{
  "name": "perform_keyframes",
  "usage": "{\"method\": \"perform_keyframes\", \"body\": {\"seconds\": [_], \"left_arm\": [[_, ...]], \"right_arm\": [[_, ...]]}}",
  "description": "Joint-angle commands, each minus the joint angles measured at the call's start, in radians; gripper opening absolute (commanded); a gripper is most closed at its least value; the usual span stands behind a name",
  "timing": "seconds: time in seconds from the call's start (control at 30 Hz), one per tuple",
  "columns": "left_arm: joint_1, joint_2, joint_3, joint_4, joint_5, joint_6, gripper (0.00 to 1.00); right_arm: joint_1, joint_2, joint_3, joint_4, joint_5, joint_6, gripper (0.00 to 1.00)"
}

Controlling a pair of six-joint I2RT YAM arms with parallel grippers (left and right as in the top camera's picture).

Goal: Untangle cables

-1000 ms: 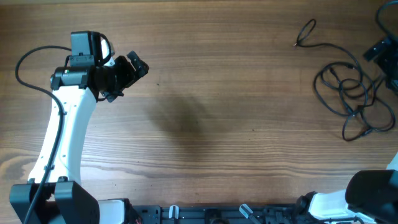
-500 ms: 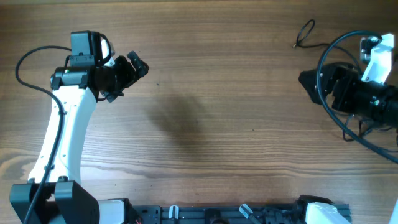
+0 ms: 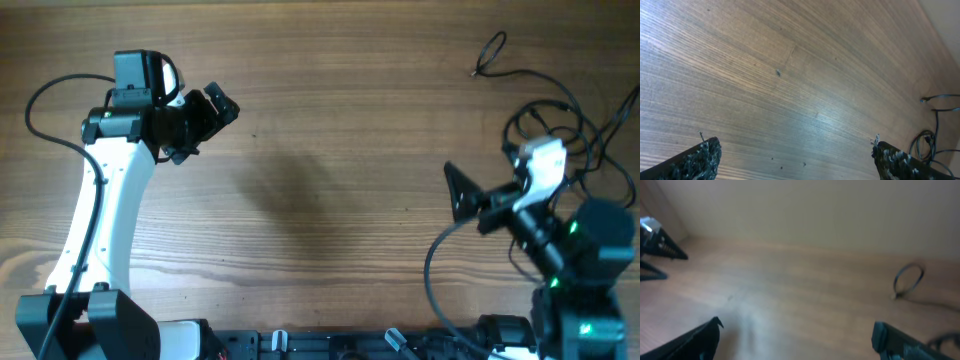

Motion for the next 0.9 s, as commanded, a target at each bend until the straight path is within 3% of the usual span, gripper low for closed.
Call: {"method": "perform_keyframes", "body": {"seconds": [0.0, 0.13, 0.33, 0.87], "left_arm": [[-0.004, 0.006, 0.003, 0.003, -0.006, -0.003, 1.0], [-0.004, 0.006, 0.003, 0.003, -0.006, -0.003, 1.0], [-0.004, 0.006, 0.003, 0.003, -0.006, -0.003, 1.0], [-0.004, 0.006, 0.003, 0.003, -0.006, -0.003, 1.0]], "right_arm": [[0.003, -0.188, -0.254, 0.249, 0.034, -0.019, 1.0], [0.015, -0.363, -0.488, 0.457, 0.04, -0.048, 1.0], [0.064, -0.543, -0.662, 0.461, 0.028, -0.124, 1.0], [0.064, -0.542, -0.672, 0.438, 0.029, -0.123, 1.0]]}}
